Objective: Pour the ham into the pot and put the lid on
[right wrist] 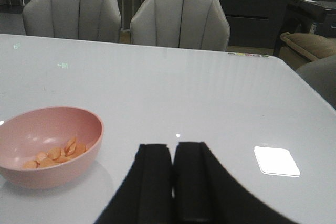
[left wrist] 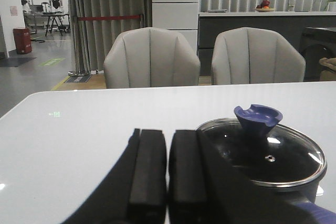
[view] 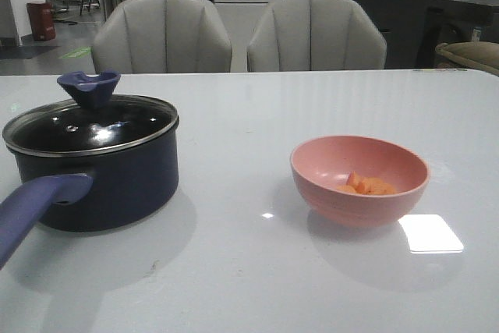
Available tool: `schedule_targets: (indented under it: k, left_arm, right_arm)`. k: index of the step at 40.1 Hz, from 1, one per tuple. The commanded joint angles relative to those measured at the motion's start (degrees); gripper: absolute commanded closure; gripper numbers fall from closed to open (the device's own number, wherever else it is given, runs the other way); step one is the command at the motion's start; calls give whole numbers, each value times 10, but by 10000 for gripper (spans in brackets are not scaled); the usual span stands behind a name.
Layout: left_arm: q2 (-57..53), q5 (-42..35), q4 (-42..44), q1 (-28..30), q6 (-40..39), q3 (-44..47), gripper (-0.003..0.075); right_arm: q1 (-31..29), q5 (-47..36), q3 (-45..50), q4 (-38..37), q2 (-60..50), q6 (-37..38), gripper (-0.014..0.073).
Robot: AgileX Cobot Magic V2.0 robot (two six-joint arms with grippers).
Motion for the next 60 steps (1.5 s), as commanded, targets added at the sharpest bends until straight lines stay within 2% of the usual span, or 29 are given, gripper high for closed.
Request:
schedule_targets:
  k: [1, 33, 35, 41, 44, 48, 55, 60]
  left_arm:
    - [-11, -43, -4, -3, -2, 11, 600]
    - [-11, -43, -4, -3, -2, 11, 600]
    - [-11, -53, -4, -3, -2, 11, 600]
    - [-11, -151, -9, -3, -2, 10, 600]
    - [-11, -167, -9, -3, -2, -1, 600]
    - [-7, -114, -17, -3, -2, -50, 600]
    - [33, 62, -24, -3, -2, -162, 600]
    - [70, 157, -24, -3, -2, -222, 600]
  right_arm:
    - [-4, -48, -3, -9, -11, 0, 445]
    - [-4, -48, -3, -9, -11, 0, 445]
    - [-4, -48, -3, -9, -11, 0, 445]
    - [-4, -48, -3, -9, -11, 0, 445]
    - [-4, -48, -3, -9, -11, 0, 445]
    - [-4, -48, -3, -9, -11, 0, 445]
    - [-4, -48, -3, -9, -11, 0, 445]
    - [-4, -48, -3, -9, -11, 0, 445]
